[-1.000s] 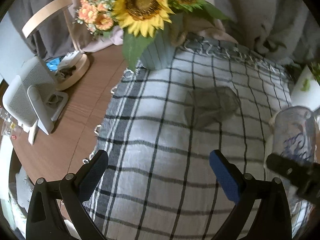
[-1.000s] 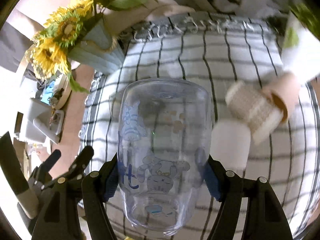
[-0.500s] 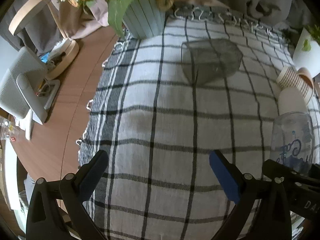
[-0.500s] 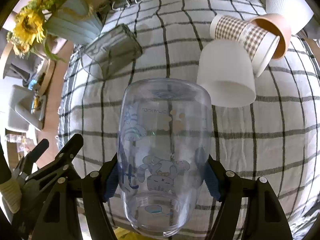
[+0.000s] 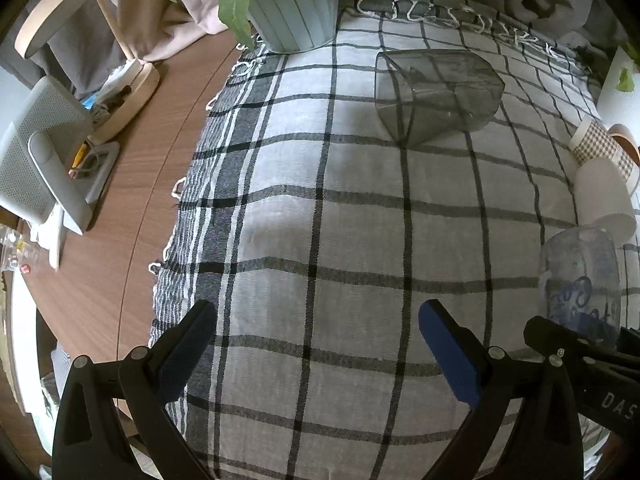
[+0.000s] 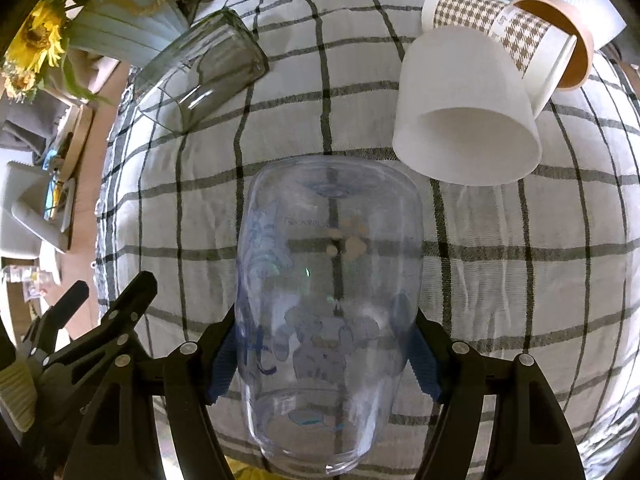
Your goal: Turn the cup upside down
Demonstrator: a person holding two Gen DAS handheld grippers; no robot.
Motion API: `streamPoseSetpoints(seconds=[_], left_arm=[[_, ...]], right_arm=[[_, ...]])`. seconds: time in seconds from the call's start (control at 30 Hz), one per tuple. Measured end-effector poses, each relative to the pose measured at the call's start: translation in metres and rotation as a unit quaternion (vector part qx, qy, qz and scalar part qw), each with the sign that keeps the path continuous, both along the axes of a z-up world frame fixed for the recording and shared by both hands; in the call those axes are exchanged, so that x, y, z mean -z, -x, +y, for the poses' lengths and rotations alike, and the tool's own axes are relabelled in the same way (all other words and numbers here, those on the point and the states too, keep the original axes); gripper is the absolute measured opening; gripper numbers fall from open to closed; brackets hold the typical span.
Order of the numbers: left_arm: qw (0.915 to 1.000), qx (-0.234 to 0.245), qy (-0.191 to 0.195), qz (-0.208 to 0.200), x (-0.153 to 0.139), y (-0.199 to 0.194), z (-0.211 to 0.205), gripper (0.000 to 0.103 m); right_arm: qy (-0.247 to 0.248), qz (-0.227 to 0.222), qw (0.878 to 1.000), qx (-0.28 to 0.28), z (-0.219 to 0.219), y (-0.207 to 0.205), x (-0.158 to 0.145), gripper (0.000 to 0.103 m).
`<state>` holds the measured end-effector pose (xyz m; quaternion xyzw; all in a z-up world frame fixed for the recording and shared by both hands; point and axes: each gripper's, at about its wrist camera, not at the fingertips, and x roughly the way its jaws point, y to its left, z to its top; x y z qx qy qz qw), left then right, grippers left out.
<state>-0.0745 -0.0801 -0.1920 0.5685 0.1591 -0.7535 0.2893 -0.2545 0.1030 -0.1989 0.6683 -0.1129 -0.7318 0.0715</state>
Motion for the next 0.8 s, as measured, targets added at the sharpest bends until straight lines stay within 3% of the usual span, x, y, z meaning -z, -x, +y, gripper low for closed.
streamPoseSetpoints(seconds=[0.4,0.63,0.8], left_arm=[[0.9999,-0.008,-0.002,0.007,-0.006,-0.001,0.001,0.103],[0.9995,0.006,0.025,0.015,-0.022,-0.002,0.011,0.103],[0.9988,0.047,-0.008,0.01,-0.023,0.006,0.027,0.103]], right_arm=[[0.004,0.02,1.0,-0.005,0.001,0.001,-0.014,0.077],[0.009,0.062,0.998,0.013,0.014,-0.015,-0.048,0.077],[0.014,0.091,0.995,0.042,0.029,-0.024,-0.069,0.077]])
